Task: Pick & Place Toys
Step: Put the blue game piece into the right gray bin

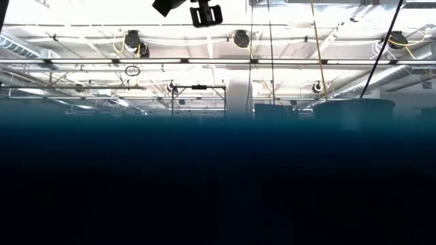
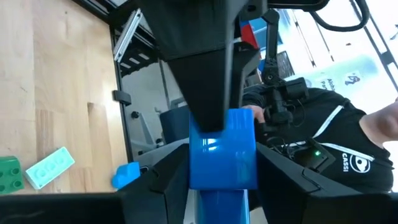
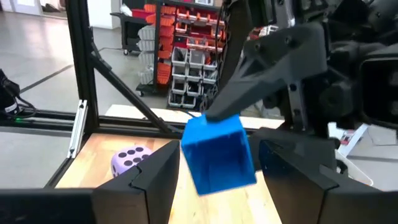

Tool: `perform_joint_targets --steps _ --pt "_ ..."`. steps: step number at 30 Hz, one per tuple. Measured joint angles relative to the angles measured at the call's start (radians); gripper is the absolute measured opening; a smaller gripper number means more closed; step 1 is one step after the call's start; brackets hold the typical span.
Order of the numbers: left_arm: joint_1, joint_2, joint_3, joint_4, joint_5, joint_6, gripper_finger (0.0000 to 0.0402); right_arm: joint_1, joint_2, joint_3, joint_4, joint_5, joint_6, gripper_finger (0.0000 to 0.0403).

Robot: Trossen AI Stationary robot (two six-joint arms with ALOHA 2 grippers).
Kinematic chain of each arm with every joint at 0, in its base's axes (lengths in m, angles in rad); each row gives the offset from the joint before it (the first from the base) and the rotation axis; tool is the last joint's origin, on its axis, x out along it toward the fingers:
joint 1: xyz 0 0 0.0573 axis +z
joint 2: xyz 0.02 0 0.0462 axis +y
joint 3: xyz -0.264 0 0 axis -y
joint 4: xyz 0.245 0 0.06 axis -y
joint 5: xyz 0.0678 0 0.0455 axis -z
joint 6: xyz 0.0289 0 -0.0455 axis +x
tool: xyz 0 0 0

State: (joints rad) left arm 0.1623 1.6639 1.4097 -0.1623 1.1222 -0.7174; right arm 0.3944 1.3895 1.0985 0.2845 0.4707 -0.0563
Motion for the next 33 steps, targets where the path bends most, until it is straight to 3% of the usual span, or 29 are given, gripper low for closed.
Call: perform_joint_targets --steps 9,15,24,30,33 --pt "0.001 0.018 0.000 0.030 -0.005 -0.011 0.0138 -0.007 0.000 0.000 -0.002 -0.001 -0.002 0.0210" --pt "0.003 0.018 0.000 0.090 -0.002 -0.048 0.0171 -0.007 0.000 0.000 -0.020 -0.001 -0.016 0.0210" --pt "0.009 0.020 0.000 0.106 0.003 -0.071 0.0138 -0.007 -0.001 0.001 -0.019 0.001 -0.030 0.0210" --pt "0.009 0.020 0.000 0.110 0.003 -0.071 0.0171 -0.007 -0.001 0.001 -0.013 0.003 -0.039 0.0202" --pt "0.010 0.019 0.000 0.109 0.003 -0.071 0.0169 -0.007 -0.001 0.001 -0.013 0.003 -0.039 0.0181"
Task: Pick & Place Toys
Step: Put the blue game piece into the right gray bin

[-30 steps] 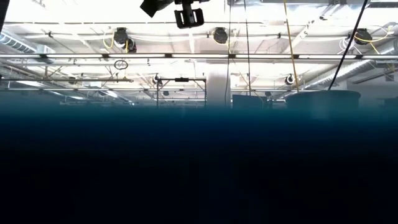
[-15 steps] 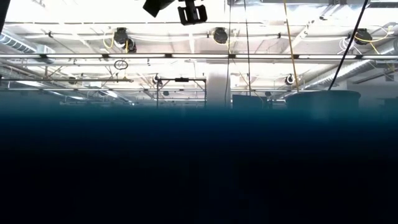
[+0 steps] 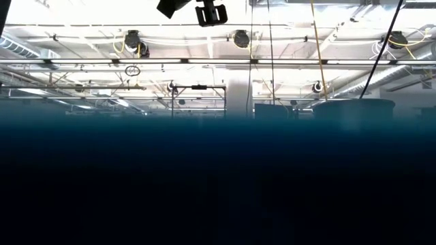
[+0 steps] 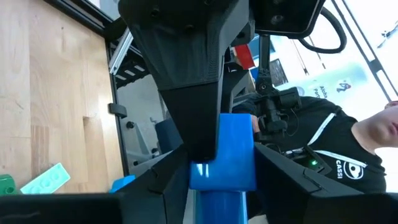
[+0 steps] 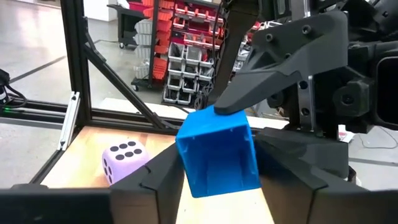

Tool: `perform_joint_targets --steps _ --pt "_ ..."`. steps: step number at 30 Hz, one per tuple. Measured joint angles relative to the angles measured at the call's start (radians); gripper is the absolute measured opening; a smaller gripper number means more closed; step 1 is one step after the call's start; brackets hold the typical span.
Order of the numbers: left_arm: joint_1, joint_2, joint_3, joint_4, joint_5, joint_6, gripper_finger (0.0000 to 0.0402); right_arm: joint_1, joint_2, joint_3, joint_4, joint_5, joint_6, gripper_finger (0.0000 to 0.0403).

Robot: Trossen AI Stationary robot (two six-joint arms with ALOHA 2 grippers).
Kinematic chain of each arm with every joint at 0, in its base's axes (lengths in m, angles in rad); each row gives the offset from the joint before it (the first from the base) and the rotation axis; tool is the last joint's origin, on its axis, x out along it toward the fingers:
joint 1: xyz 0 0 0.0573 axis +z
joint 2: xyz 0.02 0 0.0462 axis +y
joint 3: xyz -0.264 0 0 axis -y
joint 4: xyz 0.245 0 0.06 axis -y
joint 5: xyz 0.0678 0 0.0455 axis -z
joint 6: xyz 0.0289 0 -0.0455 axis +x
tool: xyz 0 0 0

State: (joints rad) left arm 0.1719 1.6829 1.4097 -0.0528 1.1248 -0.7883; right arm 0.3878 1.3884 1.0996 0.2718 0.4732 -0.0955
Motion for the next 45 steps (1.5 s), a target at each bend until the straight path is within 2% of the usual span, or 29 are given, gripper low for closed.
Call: perform_joint_targets --steps 4,9,17,23,27,31,37,41,45 --pt "0.000 0.000 0.000 -0.002 0.002 -0.001 0.0141 0.000 0.000 0.000 -0.001 0.001 -0.007 0.0149" --pt "0.000 0.000 0.000 -0.004 0.005 -0.004 0.0141 0.000 0.000 0.000 0.000 0.002 -0.008 0.0130" --pt "0.002 0.000 0.000 0.029 -0.006 0.004 0.0251 0.000 0.000 0.000 0.008 0.029 0.028 0.0129" --pt "0.039 0.000 0.000 0.101 0.053 -0.055 0.0290 0.000 0.000 0.000 0.013 0.032 0.034 0.0129" --pt "0.092 -0.031 0.000 0.117 0.107 -0.098 0.0286 0.000 -0.006 0.000 0.017 0.061 0.034 0.0128" --pt "0.155 -0.082 0.000 0.115 0.114 -0.079 0.0267 -0.005 -0.036 -0.001 0.016 0.109 0.040 0.0128" --pt "0.239 -0.193 0.000 0.104 0.075 0.003 0.0235 -0.069 -0.096 -0.001 -0.055 0.131 0.195 0.0128" --pt "0.274 -0.261 0.000 0.102 0.048 0.059 0.0217 -0.134 -0.119 0.059 -0.231 0.128 0.260 0.0128" --pt "0.290 -0.315 0.000 0.102 0.046 0.089 0.0203 -0.240 -0.116 0.203 -0.549 0.068 0.317 0.0128"
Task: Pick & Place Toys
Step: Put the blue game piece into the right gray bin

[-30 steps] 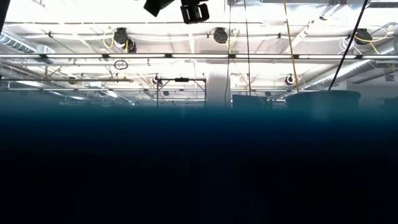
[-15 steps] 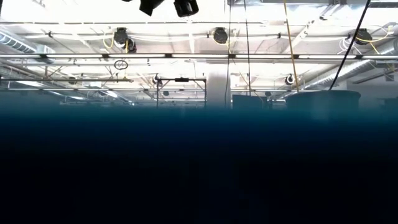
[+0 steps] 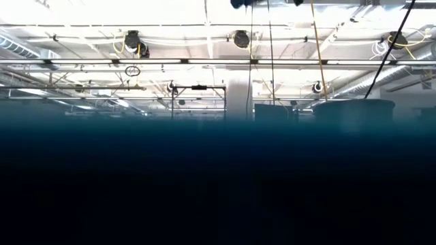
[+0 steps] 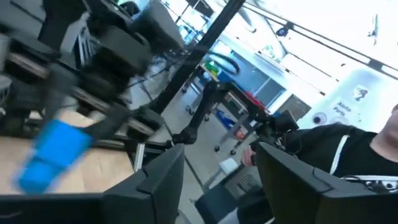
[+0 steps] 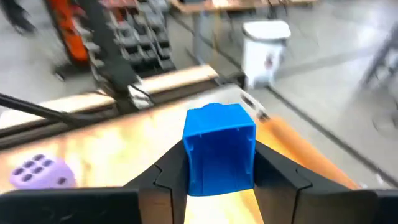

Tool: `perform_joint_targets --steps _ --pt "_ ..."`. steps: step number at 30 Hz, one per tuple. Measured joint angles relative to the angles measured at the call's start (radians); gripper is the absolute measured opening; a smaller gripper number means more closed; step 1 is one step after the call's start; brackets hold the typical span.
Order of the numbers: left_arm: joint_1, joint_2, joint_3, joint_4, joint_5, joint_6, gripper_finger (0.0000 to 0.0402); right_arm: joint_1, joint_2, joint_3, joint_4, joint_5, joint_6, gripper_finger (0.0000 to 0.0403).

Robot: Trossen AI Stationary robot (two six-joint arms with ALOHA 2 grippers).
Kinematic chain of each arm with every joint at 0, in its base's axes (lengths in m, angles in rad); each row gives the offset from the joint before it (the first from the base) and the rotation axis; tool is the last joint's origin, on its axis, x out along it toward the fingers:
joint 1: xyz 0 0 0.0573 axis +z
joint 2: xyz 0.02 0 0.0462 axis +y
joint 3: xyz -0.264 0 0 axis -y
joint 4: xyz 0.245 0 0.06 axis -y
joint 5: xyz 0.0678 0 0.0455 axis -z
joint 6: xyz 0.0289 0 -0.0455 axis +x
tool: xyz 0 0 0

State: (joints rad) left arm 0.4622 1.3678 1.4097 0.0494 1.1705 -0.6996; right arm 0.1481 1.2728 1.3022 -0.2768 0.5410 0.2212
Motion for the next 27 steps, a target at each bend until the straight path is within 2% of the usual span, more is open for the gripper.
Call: perform_joint_targets --steps 6,10,14,20,27 --pt "0.002 -0.046 0.000 -0.004 0.023 0.034 0.0184 -0.272 0.074 0.225 -0.446 -0.258 0.146 0.0128" --pt "0.002 -0.064 0.000 -0.021 0.060 0.071 0.0174 -0.443 0.141 0.309 -0.638 -0.391 0.157 0.0128" --pt "0.005 -0.085 0.000 -0.049 0.086 0.115 0.0174 -0.553 0.225 0.343 -0.733 -0.468 0.112 0.0128" --pt "0.036 -0.134 0.000 -0.158 0.128 0.226 0.0177 -0.624 0.350 0.352 -0.857 -0.570 0.042 0.0128" --pt "0.111 -0.177 0.000 -0.360 0.191 0.394 0.0160 -0.619 0.494 0.352 -0.947 -0.596 0.002 0.0128"
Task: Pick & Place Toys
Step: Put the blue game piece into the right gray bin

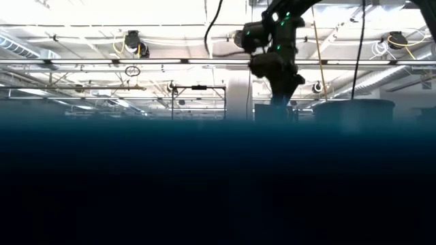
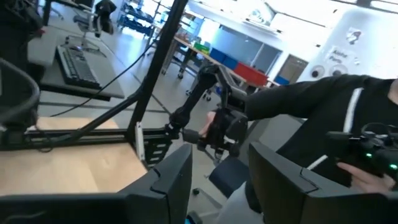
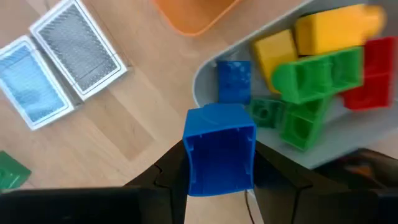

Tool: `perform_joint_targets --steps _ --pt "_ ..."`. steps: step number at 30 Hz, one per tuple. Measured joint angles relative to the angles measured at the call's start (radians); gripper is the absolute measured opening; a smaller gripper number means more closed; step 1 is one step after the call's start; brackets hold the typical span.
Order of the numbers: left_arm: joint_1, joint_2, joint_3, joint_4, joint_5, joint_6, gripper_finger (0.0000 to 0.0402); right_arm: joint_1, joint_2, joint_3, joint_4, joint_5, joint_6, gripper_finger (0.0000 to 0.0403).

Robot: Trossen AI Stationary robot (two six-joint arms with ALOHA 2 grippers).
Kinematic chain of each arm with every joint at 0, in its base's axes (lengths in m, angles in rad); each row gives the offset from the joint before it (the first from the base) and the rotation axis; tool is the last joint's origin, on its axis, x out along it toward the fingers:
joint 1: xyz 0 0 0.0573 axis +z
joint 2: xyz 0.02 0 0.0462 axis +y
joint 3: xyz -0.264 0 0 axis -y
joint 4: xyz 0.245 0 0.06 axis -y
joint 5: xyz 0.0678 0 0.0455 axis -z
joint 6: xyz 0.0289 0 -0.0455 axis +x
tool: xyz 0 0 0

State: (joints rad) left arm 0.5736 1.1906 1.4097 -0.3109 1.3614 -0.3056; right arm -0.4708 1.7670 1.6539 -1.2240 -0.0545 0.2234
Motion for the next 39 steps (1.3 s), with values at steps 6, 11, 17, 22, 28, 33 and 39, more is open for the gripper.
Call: perform_joint_targets --steps 6,11,17,22,28,33,39 --pt "0.048 -0.003 0.000 -0.182 -0.001 0.145 0.0153 0.008 0.070 0.002 0.001 0.000 0.029 0.0128" --pt "0.072 -0.003 0.000 -0.266 -0.001 0.219 0.0165 0.002 0.093 -0.003 0.000 0.062 0.118 0.0128" --pt "0.073 -0.002 0.000 -0.295 -0.019 0.258 0.0178 -0.015 0.088 0.000 -0.005 0.075 0.162 0.0128" --pt "0.073 -0.002 0.000 -0.294 -0.027 0.259 0.0181 -0.015 0.085 -0.007 -0.002 0.072 0.157 0.0128" --pt "0.071 -0.002 0.000 -0.294 -0.040 0.259 0.0168 -0.017 0.086 -0.063 0.020 0.075 0.158 0.0133" --pt "0.048 -0.002 0.000 -0.300 -0.129 0.258 0.0153 -0.018 0.087 -0.109 0.054 0.063 0.153 0.0150" --pt "0.026 -0.002 0.000 -0.300 -0.220 0.259 0.0143 -0.028 0.087 -0.116 0.071 0.052 0.115 0.0155"
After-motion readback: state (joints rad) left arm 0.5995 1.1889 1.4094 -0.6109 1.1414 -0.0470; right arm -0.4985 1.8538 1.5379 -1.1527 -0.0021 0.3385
